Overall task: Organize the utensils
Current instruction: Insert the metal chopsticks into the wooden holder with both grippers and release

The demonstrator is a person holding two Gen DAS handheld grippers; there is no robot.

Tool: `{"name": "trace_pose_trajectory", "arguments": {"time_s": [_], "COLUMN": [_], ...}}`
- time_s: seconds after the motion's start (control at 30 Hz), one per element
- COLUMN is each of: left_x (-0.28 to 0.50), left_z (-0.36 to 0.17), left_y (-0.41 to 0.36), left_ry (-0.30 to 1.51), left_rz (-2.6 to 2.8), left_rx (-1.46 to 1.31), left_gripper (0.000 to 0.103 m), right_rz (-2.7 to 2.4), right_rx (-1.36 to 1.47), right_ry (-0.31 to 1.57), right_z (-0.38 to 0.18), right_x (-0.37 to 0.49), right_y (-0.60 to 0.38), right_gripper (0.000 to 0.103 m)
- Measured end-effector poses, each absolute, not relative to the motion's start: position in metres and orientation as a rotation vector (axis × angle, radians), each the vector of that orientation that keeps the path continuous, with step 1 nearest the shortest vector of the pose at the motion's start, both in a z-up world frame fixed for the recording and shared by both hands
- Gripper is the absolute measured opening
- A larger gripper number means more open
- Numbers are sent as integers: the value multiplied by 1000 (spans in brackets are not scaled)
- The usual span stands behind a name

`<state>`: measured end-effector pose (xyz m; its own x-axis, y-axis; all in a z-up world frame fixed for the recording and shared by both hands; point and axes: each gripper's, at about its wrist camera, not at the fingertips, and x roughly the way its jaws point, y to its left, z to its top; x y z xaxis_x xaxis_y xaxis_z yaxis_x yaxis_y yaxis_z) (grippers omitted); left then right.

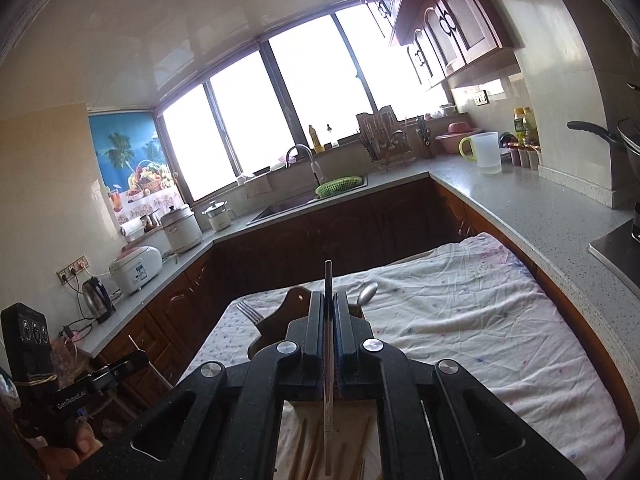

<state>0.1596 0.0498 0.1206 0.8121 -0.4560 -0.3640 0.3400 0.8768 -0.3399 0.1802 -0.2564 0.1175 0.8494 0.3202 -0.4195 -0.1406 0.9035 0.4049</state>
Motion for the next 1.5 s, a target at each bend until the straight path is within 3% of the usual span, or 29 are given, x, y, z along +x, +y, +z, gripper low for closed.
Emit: {"name": "trace_pose_trajectory", "arguments": {"time_s": [0.2,0.37,0.8,1.03,1.4,1.43,1.5], "left_x": [187,221,285,292,291,290,283], "left_z": [152,148,60,56,56,56,57], "left_y": [46,35,-2,10,13,14,19], "left_ry": [338,292,416,441,466,473,465], "left_rz": [-399,-362,-313,-314,-311,-312,-315], "left_rx": [-245,-243,-275,-272,-262,-262,-283], "left_gripper": [2,2,2,3,4,10,33], "right_rz": [234,206,184,190,189,197,201], "right_rx": [435,428,361,348,365,368,370], "right_ry": [394,347,376,468,491,494,493], "right_z": [140,140,68,35,36,37,39], "right_x": [214,248,275,276,278,278,277], "right_y": [-265,-258,-238,-233,-236,-236,-236], "right_gripper": [4,4,4,5,6,10,13]}}
